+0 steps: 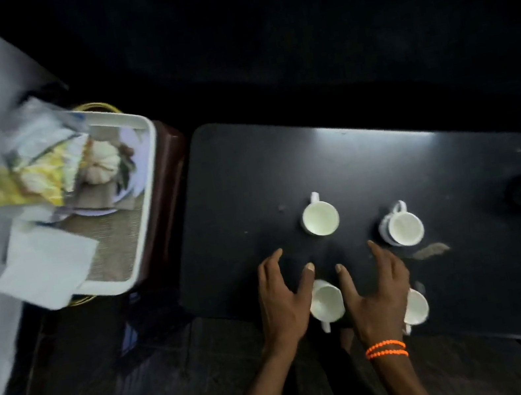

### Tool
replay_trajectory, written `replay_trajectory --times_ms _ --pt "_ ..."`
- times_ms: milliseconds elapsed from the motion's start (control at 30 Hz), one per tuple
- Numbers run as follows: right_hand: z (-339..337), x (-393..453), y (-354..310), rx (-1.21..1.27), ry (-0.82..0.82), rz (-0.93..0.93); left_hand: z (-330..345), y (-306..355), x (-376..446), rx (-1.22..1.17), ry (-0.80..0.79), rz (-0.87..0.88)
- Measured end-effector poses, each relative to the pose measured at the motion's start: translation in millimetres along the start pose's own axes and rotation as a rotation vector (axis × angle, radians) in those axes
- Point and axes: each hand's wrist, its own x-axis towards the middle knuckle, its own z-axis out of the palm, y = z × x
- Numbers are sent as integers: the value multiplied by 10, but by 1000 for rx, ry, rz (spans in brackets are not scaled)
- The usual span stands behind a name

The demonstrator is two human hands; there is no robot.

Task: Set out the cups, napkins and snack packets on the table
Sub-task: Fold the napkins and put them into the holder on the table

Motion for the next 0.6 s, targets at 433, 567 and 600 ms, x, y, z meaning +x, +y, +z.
replay_trajectory --times_ms 433,567,600 --pt "1455 22 -1861 148 -531 -459 -1502 -177 874 -302 603 -42" --pt "1891 -222 -2387 180 -696 -596 -2067 -473 1040 -279 870 -46" --pt "1979 -307 -2504 190 -726 -632 -2211 -566 1080 -255 941 -60"
